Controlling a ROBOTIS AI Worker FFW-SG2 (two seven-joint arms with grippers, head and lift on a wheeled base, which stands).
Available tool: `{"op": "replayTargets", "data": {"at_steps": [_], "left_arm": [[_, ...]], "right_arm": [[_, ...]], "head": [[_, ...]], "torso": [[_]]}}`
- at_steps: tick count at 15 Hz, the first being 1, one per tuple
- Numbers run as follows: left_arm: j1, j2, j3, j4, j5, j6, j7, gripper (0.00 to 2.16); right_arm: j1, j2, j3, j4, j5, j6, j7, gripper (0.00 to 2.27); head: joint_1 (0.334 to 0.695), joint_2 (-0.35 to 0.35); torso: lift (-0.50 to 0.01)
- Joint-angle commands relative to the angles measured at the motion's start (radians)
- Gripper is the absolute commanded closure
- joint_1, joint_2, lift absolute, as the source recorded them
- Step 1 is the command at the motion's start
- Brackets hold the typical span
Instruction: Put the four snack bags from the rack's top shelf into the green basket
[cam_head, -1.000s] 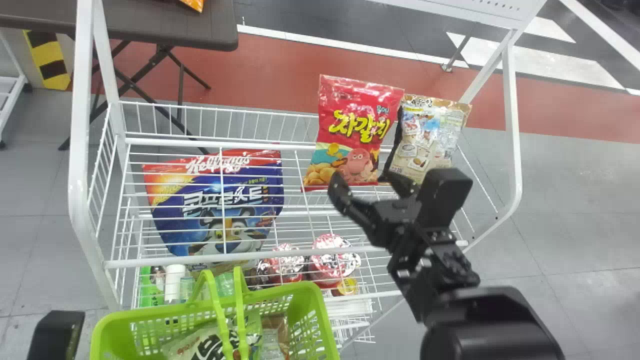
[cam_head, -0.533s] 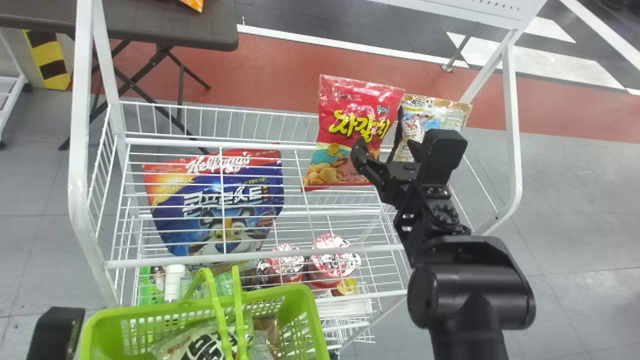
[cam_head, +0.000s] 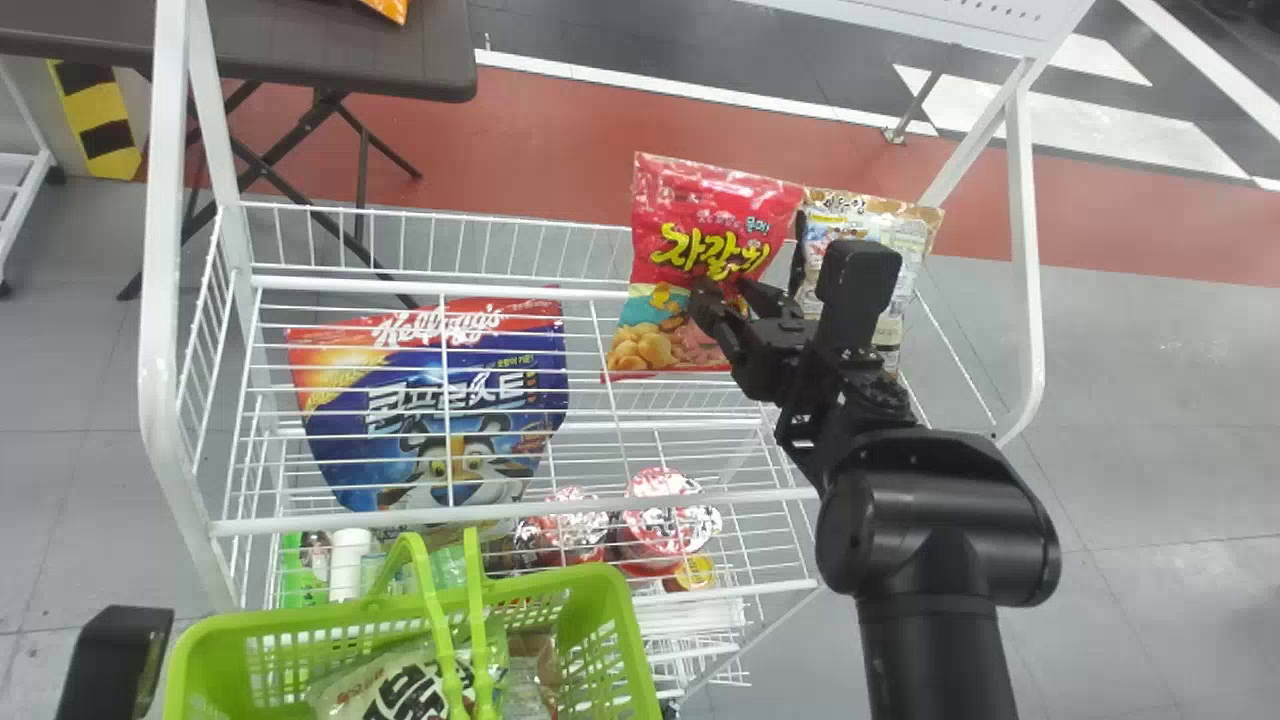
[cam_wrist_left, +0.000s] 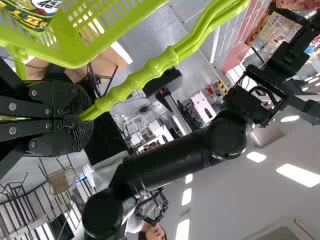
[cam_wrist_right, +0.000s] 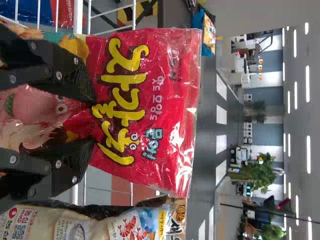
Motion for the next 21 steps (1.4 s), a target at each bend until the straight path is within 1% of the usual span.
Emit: {"op": "replayTargets", "data": {"at_steps": [1, 4, 6, 7, 10, 12, 13, 14, 17, 21], "left_arm": [[0.004, 0.000, 0.000, -0.003, 0.000, 0.000, 0.000, 1.55], [0.007, 0.000, 0.002, -0.006, 0.000, 0.000, 0.000, 1.55], [0.007, 0.000, -0.003, -0.008, 0.000, 0.000, 0.001, 1.55], [0.007, 0.000, -0.003, -0.008, 0.000, 0.000, 0.000, 1.55], [0.002, 0.000, -0.003, -0.006, 0.000, 0.000, 0.001, 1.55], [0.002, -0.002, -0.003, -0.006, 0.000, 0.000, 0.001, 1.55], [0.002, -0.002, -0.003, -0.006, 0.000, 0.000, 0.001, 1.55], [0.005, -0.003, -0.005, -0.008, 0.000, 0.000, 0.001, 1.55], [0.007, -0.003, -0.009, -0.008, 0.000, 0.000, 0.003, 1.55], [0.007, -0.003, -0.012, -0.011, 0.000, 0.000, 0.004, 1.55]], "right_arm": [[0.031, 0.000, -0.019, -0.027, -0.017, -0.026, 0.002, 2.24], [0.158, 0.000, -0.033, -0.228, -0.072, 0.033, 0.017, 2.24], [0.234, 0.000, -0.102, -0.370, -0.173, 0.149, 0.047, 2.24], [0.269, 0.000, -0.132, -0.427, -0.207, 0.204, 0.059, 2.24], [0.381, 0.007, -0.241, -0.651, -0.328, 0.487, 0.106, 2.24], [0.424, 0.033, -0.324, -0.774, -0.406, 0.775, 0.155, 2.24], [0.435, 0.043, -0.336, -0.814, -0.420, 0.929, 0.189, 2.24], [0.442, 0.050, -0.336, -0.840, -0.423, 1.072, 0.223, 2.24], [0.490, 0.060, -0.304, -0.838, -0.460, 1.072, 0.274, 2.24], [0.543, 0.057, -0.178, -0.780, -0.406, 1.072, 0.298, 2.24]], "head": [[0.695, -0.350], [0.695, -0.350], [0.695, -0.350], [0.695, -0.350], [0.695, -0.350], [0.695, -0.350], [0.695, -0.350], [0.695, -0.350], [0.695, -0.350], [0.695, -0.350]], "torso": [[0.000], [0.000], [0.000], [0.000], [0.000], [0.000], [0.000], [0.000], [0.000], [0.000]]}}
